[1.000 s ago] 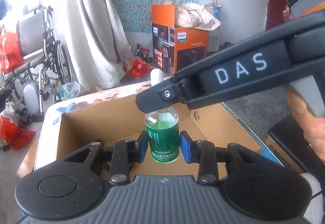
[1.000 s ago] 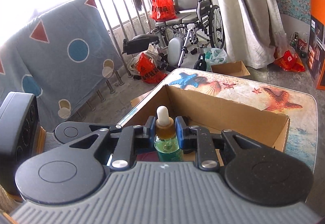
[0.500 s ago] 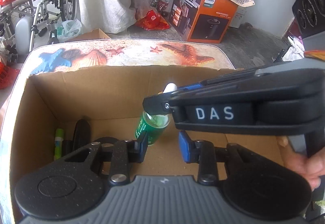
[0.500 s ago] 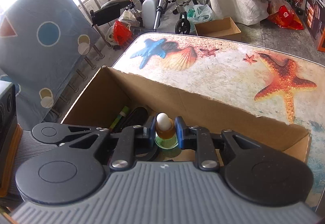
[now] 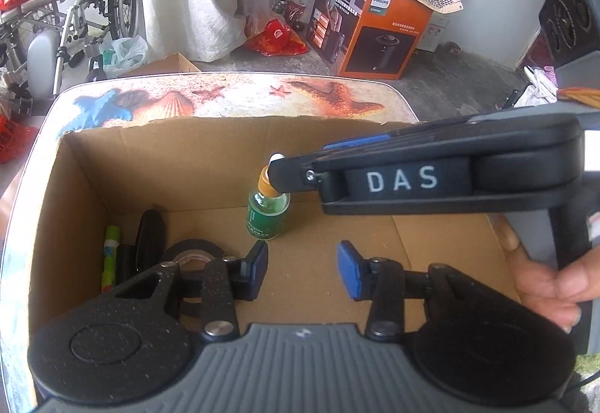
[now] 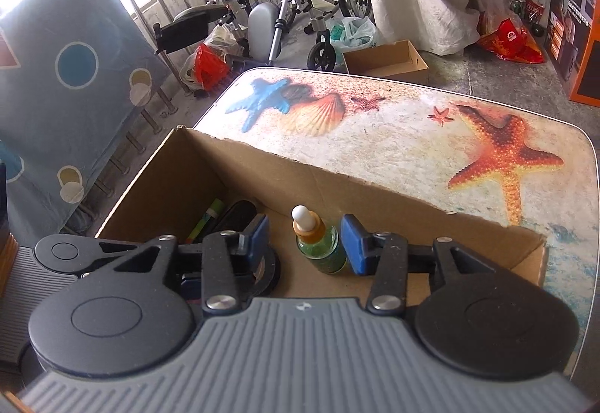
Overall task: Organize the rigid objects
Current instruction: 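Move the open right gripper back to the gold-lidded jar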
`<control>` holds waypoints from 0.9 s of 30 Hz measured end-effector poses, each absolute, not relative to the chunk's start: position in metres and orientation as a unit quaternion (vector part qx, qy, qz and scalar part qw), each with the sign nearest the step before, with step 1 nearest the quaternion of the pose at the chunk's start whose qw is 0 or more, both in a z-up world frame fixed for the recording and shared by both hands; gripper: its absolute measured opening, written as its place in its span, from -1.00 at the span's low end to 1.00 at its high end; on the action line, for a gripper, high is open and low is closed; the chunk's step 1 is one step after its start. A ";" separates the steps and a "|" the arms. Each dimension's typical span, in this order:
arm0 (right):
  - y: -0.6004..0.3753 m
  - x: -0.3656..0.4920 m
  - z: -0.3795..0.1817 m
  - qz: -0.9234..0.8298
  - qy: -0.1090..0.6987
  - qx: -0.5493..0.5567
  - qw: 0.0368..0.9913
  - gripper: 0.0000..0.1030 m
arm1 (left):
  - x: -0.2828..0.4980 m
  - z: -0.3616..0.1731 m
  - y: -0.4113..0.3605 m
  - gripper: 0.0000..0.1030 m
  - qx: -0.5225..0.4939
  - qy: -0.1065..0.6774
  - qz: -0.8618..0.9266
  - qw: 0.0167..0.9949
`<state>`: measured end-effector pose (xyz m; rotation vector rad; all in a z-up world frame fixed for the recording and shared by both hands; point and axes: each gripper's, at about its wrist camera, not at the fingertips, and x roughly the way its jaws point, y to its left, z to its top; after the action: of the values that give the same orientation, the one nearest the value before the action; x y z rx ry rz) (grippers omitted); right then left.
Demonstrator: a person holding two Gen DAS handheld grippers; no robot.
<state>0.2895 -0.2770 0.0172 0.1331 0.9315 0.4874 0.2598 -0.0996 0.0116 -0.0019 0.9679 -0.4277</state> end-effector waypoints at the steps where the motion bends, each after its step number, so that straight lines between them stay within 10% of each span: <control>1: -0.282 0.280 0.025 0.231 0.437 0.070 0.866 -0.16 | 0.251 0.019 -0.098 -0.06 0.000 0.455 -0.208 0.866; 13: -0.348 0.079 0.084 0.238 0.327 0.211 0.890 -0.03 | 0.116 0.054 -0.059 0.20 0.037 0.407 -0.258 0.875; 27: -0.259 0.031 -0.033 0.193 0.389 0.173 0.884 -0.03 | 0.050 -0.032 -0.047 0.17 0.090 0.412 -0.240 0.874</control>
<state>0.0310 -0.2588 -0.0329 0.3593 0.8086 0.4010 0.0500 -0.0472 -0.0323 0.1884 0.8598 -0.5018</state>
